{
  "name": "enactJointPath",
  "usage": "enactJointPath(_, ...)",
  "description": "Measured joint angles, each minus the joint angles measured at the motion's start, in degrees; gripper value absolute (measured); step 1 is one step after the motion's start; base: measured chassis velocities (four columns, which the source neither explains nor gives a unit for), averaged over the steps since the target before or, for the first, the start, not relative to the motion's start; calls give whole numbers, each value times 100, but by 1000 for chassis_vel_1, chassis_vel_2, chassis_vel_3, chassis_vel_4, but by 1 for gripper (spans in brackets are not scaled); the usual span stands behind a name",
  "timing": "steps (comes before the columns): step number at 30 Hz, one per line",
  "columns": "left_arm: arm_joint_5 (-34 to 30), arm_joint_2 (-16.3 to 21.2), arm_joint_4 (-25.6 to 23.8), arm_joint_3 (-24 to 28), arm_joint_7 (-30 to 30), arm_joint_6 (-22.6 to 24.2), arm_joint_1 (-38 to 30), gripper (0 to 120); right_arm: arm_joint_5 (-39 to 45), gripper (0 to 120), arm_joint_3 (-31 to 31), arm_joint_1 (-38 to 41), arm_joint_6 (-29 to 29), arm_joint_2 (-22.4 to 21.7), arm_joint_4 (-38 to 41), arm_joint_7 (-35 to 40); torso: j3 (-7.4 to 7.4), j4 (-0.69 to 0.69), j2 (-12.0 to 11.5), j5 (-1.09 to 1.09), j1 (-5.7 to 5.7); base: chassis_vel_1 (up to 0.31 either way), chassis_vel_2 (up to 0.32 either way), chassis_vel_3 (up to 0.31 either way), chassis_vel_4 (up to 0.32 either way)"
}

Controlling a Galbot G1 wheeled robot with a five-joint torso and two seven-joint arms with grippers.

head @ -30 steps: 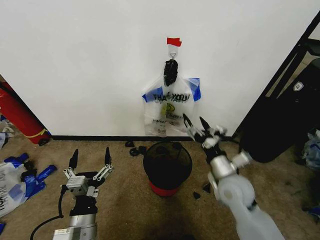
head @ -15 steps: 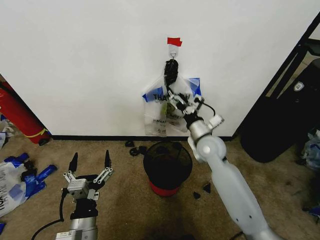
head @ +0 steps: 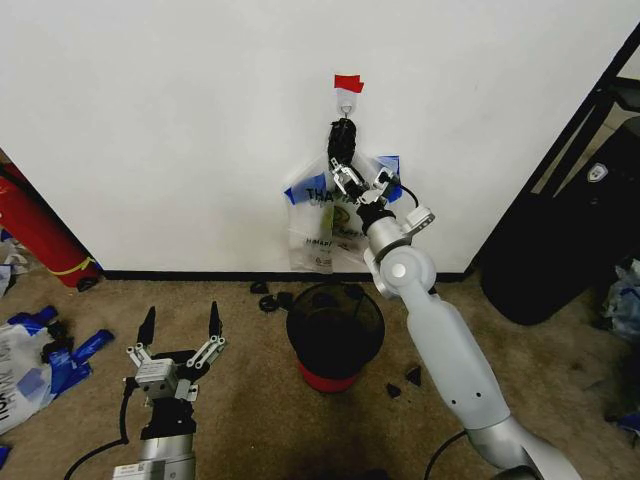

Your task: Pick up the garbage bag from the wall and place it over the trash bin.

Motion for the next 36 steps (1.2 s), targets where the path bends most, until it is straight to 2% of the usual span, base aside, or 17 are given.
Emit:
enactJointPath(2,1,6,-9,5,0,0,5,100,-4,60,10,10,-11,28,3,19,0,1,0,0,0,0,0,0,0)
enactJointPath(7,33,-4,-75,48,5,9,25,100,-28,37,47,-86,-41,53,166,70,0,0,0,0,-1,0,0,0,0)
enactJointPath(8,33,-4,-75,48,5,9,25,100,-28,37,47,-86,-41,53,166,70,0,0,0,0,-1,0,0,0,0)
enactJointPath(11,35,32,-77,49,7,8,36,100,-36,23,92,-159,-46,54,238,88,0,0,0,0,-1,0,0,0,0)
enactJointPath(13,35,36,-79,49,7,8,38,100,-37,20,100,-171,-51,52,243,92,0,0,0,0,-1,0,0,0,0)
enactJointPath(17,35,28,-126,57,9,6,46,100,-34,0,130,-178,-69,24,251,123,0,0,0,0,-1,0,0,0,0)
enactJointPath(27,46,22,-161,63,11,-6,84,100,-17,0,176,-188,-93,-64,355,167,-1,1,0,0,-1,0,0,0,0)
enactJointPath(36,84,-2,-133,157,11,-29,91,100,-601,0,135,-885,-23,-316,866,20,0,0,0,0,-1,0,0,0,0)
